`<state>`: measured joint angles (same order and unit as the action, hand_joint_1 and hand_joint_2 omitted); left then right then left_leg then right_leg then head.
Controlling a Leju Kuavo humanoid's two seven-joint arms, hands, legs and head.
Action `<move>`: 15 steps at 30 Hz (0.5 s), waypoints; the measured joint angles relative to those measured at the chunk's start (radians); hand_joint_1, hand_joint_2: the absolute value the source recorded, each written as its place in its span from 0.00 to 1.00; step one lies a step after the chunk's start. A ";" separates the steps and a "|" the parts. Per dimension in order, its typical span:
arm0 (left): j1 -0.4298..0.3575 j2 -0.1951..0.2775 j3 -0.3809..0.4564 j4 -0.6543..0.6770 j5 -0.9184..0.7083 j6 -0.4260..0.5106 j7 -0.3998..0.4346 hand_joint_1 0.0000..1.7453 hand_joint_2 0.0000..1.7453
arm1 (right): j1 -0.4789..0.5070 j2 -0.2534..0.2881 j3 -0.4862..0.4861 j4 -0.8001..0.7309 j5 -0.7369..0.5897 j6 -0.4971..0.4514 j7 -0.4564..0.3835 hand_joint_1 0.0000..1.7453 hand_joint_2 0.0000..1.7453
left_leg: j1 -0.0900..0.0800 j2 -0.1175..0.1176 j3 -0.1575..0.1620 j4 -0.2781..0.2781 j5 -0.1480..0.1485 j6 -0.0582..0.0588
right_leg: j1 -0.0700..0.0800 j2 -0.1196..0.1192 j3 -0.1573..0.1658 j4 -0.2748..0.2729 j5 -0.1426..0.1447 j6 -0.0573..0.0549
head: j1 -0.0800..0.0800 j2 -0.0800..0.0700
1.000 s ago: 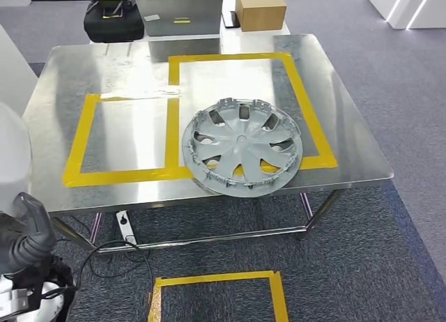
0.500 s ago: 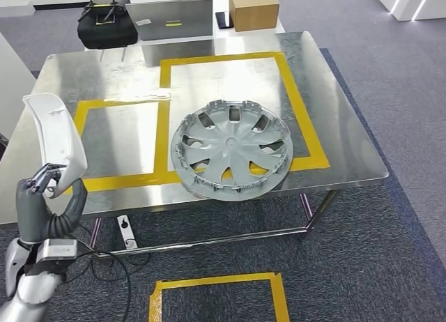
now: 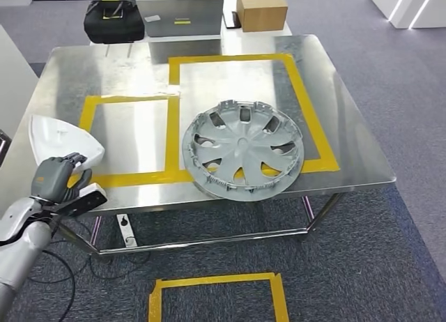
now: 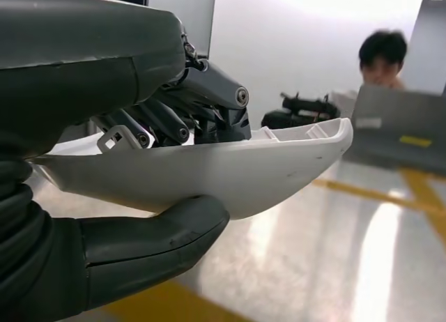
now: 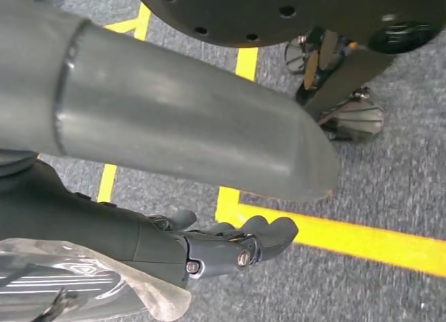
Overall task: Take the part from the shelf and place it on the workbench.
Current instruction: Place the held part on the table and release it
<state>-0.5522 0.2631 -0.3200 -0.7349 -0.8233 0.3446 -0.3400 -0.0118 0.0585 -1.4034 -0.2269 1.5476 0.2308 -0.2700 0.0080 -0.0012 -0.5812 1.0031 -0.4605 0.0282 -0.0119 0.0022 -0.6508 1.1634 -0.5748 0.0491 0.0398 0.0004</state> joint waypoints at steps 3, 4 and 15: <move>-0.012 0.000 -0.020 0.077 -0.010 0.000 0.005 1.00 1.00 | 0.002 -0.004 0.000 0.000 0.001 0.001 0.000 0.00 0.00 | -0.004 0.001 0.001 0.001 -0.003 0.004 | 0.000 0.000 -0.079 0.131 -0.024 0.002 | 0.002 0.000; -0.014 0.000 -0.025 0.094 -0.011 0.001 0.005 1.00 1.00 | 0.003 -0.007 0.000 0.000 0.001 0.001 0.000 0.00 0.00 | -0.004 0.000 0.003 0.001 -0.005 0.004 | 0.000 0.000 -0.070 0.100 0.006 -0.001 | 0.002 0.000; -0.042 -0.017 -0.066 0.199 -0.052 0.018 -0.009 0.50 1.00 | 0.002 -0.015 0.001 0.001 0.006 0.008 0.006 0.00 0.00 | -0.004 -0.002 -0.051 0.145 -0.098 -0.040 | -0.003 -0.001 0.064 -0.165 0.109 -0.041 | -0.006 0.000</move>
<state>-0.5942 0.2464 -0.3858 -0.5356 -0.8752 0.3627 -0.3489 -0.0099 0.0439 -1.4027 -0.2258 1.5533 0.2389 -0.2640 0.0042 -0.0029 -0.6323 1.1483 -0.5585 -0.0118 -0.0145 0.0010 -0.5866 0.9980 -0.4656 0.0082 0.0340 0.0004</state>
